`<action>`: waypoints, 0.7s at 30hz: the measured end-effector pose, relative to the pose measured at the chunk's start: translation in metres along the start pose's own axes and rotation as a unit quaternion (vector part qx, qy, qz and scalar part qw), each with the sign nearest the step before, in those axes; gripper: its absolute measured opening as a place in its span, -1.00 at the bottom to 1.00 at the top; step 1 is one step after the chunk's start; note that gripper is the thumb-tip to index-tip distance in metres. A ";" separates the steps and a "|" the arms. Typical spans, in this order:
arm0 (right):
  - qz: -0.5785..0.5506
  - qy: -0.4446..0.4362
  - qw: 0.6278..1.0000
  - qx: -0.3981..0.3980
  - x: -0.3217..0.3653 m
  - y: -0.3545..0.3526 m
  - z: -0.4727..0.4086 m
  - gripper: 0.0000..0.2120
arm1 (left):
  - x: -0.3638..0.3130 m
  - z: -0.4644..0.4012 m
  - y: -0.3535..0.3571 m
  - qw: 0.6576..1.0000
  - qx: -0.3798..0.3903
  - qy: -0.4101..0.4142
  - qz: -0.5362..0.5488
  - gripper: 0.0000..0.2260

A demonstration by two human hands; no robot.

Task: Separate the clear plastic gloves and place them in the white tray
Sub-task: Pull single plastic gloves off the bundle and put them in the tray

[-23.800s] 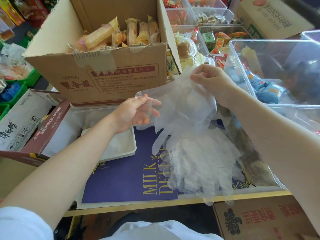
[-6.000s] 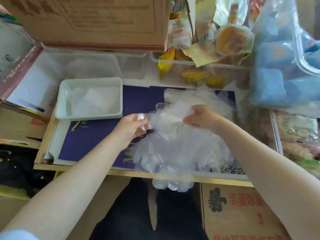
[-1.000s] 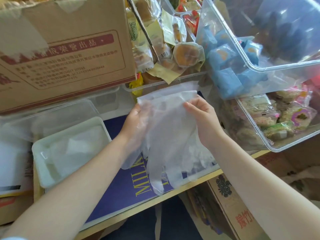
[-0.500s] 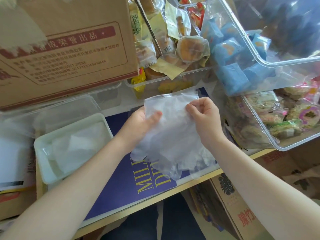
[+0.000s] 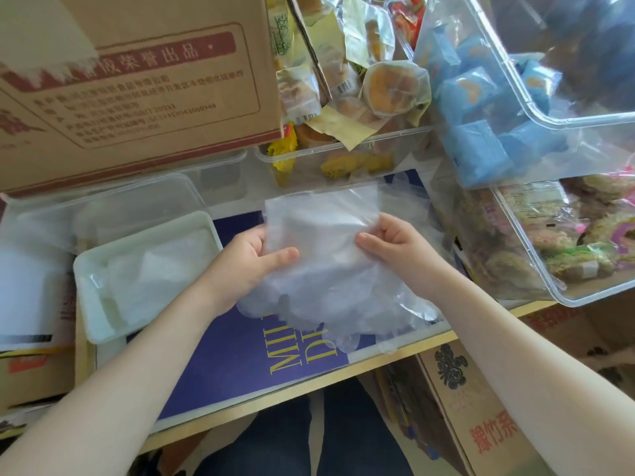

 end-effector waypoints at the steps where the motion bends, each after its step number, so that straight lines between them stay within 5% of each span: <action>1: 0.016 -0.011 1.000 -0.016 0.000 -0.001 -0.003 -0.80 | 0.004 0.003 -0.003 1.000 0.013 -0.017 -0.003 -0.71; 8: 0.041 -0.053 0.998 0.008 -0.002 0.008 0.001 -0.82 | 0.029 0.031 -0.018 0.982 0.088 -0.146 -0.082 -0.82; 11: 0.109 -0.065 0.992 -0.002 -0.008 0.009 -0.005 -0.95 | 0.018 0.024 -0.008 0.990 0.003 -0.114 -0.086 -0.88; 14: 0.129 -0.057 0.990 0.007 -0.011 0.016 -0.009 -0.86 | 0.017 0.009 -0.007 0.983 -0.120 -0.061 -0.128 -0.83; 17: 0.075 0.003 0.994 0.082 -0.025 0.024 -0.014 -0.76 | 0.019 0.007 -0.014 0.955 -0.222 -0.038 -0.192 -0.80; 21: 0.156 0.073 0.964 0.205 -0.052 0.034 -0.010 -0.69 | 0.023 0.021 -0.024 0.907 -0.280 -0.053 -0.309 -0.79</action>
Point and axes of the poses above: each hand's wrist, its own z-axis away from the middle knuckle, its own y-axis out of the palm, x = y × z, the point moved 4 cm from there along -z, towards the middle knuckle, and after that the axes turned 12 degrees about y, right-handed, at the moved point
